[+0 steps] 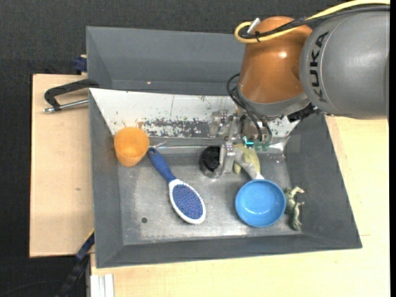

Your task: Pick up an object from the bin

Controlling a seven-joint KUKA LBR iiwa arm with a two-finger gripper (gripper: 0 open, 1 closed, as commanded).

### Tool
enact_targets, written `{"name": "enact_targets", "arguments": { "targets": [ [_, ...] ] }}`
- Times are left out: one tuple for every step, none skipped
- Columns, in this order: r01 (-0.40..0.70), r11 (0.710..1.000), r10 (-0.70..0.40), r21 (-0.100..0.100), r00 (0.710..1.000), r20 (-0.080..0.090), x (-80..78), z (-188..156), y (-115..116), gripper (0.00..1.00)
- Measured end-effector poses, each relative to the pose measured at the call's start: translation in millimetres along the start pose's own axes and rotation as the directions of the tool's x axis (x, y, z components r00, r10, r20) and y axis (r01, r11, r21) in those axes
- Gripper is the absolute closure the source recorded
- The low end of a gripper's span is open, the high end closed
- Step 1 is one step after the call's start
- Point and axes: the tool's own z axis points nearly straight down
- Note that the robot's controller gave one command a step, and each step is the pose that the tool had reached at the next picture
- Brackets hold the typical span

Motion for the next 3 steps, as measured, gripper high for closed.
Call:
{"name": "enact_targets", "arguments": {
  "targets": [
    [-0.261, 0.965, 0.261, -0.011, 0.965, 0.031, 8.5, 104.3, -12.5, 0.0],
    [-0.135, 0.991, 0.135, -0.005, 0.991, 0.012, 28.4, 108.4, 66.7, 0.0],
    [0.247, 0.969, -0.247, -0.001, 0.969, 0.009, 99.8, 45.8, 148.3, 0.0]
  ]
}}
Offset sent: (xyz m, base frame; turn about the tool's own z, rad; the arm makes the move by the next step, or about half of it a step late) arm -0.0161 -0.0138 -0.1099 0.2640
